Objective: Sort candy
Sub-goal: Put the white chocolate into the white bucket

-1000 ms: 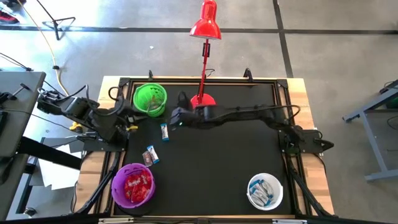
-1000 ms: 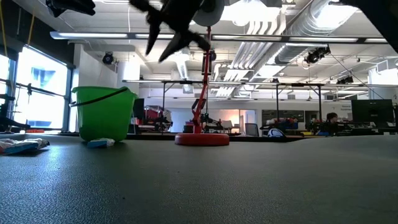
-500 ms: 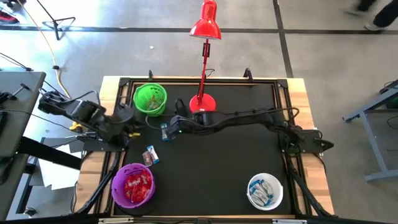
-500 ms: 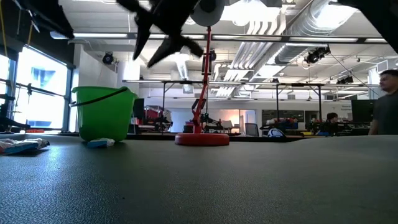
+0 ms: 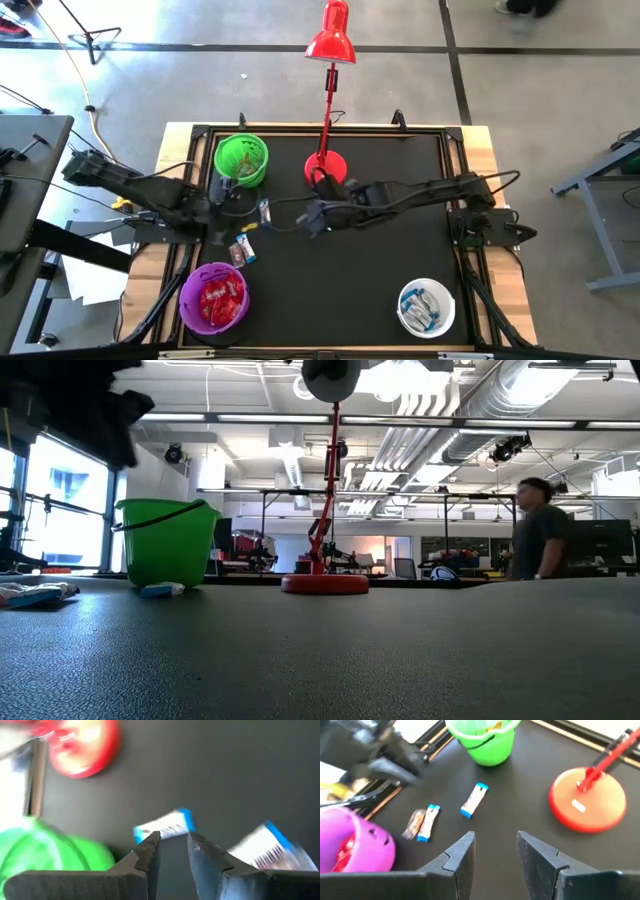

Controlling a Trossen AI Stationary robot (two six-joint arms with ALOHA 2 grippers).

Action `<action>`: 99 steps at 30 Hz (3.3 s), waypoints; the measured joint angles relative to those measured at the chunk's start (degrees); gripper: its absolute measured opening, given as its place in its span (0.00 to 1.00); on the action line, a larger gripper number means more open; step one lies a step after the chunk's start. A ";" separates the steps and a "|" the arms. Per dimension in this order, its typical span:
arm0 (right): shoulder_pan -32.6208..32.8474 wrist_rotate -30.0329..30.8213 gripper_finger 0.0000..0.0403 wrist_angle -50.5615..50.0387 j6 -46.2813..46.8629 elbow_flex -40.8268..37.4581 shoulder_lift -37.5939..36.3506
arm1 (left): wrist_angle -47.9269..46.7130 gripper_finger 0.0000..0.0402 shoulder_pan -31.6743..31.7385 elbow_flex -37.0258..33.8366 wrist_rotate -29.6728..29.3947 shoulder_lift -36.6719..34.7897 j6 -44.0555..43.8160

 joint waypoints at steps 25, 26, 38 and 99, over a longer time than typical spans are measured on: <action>9.44 4.62 0.35 -26.28 2.84 0.01 -12.57 | 8.35 0.24 14.95 -0.02 8.94 27.97 -71.35; 9.65 4.61 0.35 -26.30 1.91 0.01 -12.97 | 8.58 0.25 14.93 -0.02 9.19 28.34 -71.37; 10.42 4.03 0.35 -26.31 -5.34 0.01 -15.55 | 17.28 0.38 14.93 -0.02 7.93 33.86 -69.23; 7.62 7.86 0.35 -25.84 -12.79 0.01 -15.44 | 13.40 0.03 10.40 23.94 6.62 41.37 -55.92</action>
